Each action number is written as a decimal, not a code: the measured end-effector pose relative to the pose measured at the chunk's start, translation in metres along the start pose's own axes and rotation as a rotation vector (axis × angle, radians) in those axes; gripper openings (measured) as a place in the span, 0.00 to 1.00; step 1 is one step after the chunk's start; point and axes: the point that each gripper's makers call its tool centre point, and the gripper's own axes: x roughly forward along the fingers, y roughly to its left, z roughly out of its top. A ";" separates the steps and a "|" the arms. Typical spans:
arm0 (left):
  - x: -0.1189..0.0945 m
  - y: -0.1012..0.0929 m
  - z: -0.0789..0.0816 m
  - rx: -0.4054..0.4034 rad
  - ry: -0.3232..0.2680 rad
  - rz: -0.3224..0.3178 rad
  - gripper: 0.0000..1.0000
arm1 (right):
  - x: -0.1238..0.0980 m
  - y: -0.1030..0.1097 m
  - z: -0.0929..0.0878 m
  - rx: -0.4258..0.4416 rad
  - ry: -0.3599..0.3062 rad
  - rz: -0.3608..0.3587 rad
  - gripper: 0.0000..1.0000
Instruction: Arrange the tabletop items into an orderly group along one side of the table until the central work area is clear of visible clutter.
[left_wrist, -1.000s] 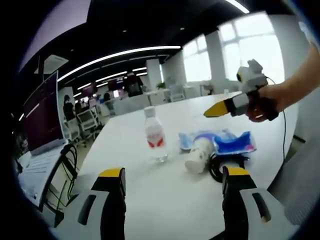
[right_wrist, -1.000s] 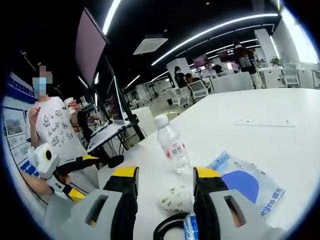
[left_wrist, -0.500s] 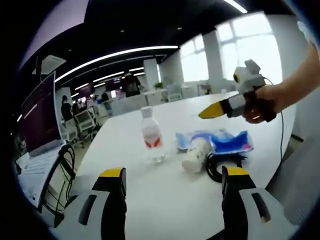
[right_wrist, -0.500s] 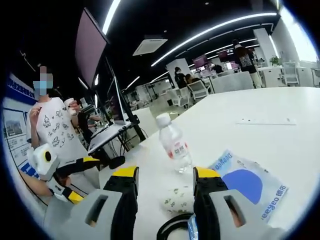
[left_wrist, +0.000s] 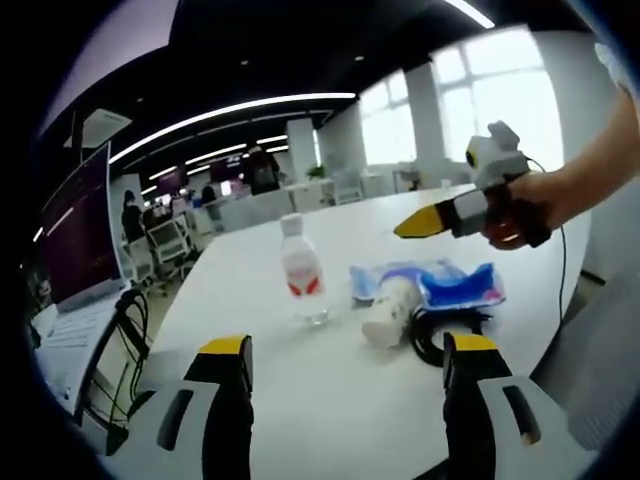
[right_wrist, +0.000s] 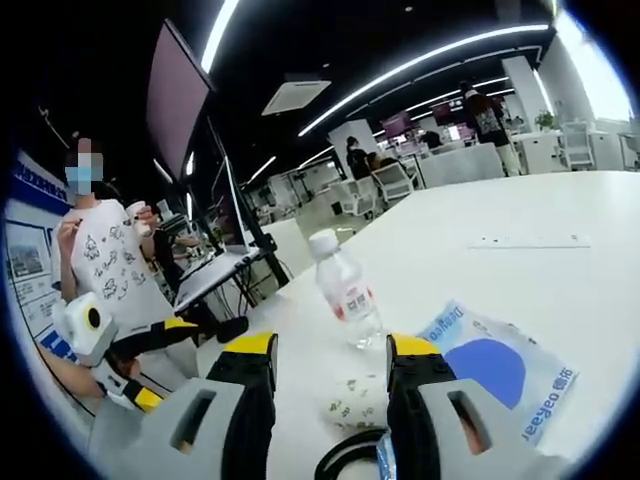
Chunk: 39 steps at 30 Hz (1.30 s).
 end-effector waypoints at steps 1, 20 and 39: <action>0.000 0.000 0.000 -0.001 -0.001 -0.001 0.74 | 0.000 -0.001 -0.001 0.000 0.003 -0.002 0.41; -0.002 0.002 0.002 -0.005 -0.011 0.010 0.74 | 0.001 0.000 -0.001 -0.006 0.009 -0.002 0.41; -0.003 0.004 0.008 -0.007 -0.043 0.012 0.74 | 0.006 -0.003 -0.004 -0.016 0.036 -0.018 0.41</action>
